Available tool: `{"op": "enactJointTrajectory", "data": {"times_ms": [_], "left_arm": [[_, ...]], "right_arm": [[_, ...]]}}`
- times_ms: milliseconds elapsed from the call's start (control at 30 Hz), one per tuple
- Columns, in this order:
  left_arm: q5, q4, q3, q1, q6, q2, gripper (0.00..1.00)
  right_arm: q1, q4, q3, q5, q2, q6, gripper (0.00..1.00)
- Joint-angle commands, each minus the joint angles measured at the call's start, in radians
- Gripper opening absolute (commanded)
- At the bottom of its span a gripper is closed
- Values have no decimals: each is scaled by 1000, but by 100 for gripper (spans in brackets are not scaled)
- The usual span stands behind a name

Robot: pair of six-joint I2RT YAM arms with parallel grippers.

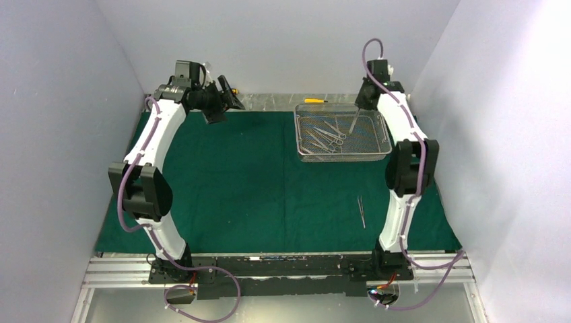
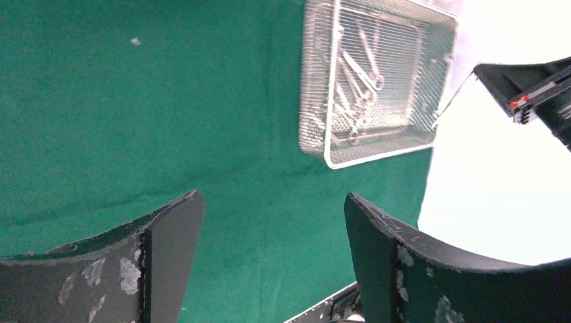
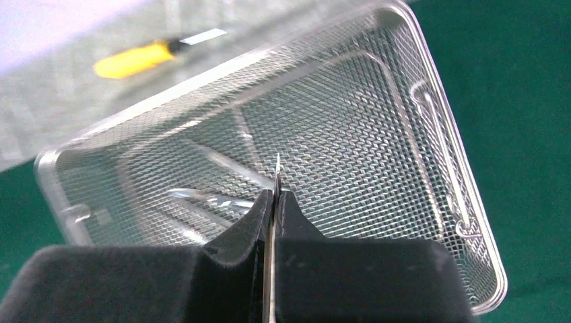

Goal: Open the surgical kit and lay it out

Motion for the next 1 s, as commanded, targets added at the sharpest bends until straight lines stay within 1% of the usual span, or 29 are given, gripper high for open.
{"op": "enactJointTrajectory", "data": {"times_ms": [0,100,167,200,300,367,433,467,500,567,633,700,767,833,933,967], "left_arm": [[220,166,-8,3,30,-86,82],[405,314,-24,3,-19,-95,83],[514,462,-52,1,-98,-96,83],[560,534,-70,0,-145,-96,84],[671,782,-150,-8,-348,-94,84],[717,965,-204,-14,-485,-95,84],[751,1081,-242,-22,-592,-95,84],[763,1113,-256,-29,-612,-98,84],[774,1123,-266,-39,-611,-104,84],[781,1062,-280,-69,-547,-133,83],[757,918,-286,-91,-426,-171,83],[717,706,-282,-102,-291,-209,83],[695,618,-287,-107,-222,-238,81],[708,639,-318,-113,-236,-264,78],[751,767,-375,-138,-322,-292,71],[753,779,-382,-153,-331,-299,70]], "right_arm": [[2,99,-21,-252,-171,-46,0],[12,150,-61,-518,-234,-29,0],[34,208,-115,-678,-282,15,0],[52,252,-146,-733,-310,44,0],[112,411,-265,-857,-393,156,0],[171,509,-324,-905,-439,232,0],[217,582,-363,-931,-464,299,0],[237,624,-386,-935,-476,333,0],[253,667,-411,-938,-488,373,0],[278,783,-465,-952,-502,460,0],[298,861,-505,-964,-508,528,0],[315,894,-526,-962,-515,555,0],[323,903,-538,-955,-528,564,0],[329,929,-556,-961,-540,586,0],[338,969,-574,-972,-548,625,0],[341,989,-578,-976,-549,640,0]]}}
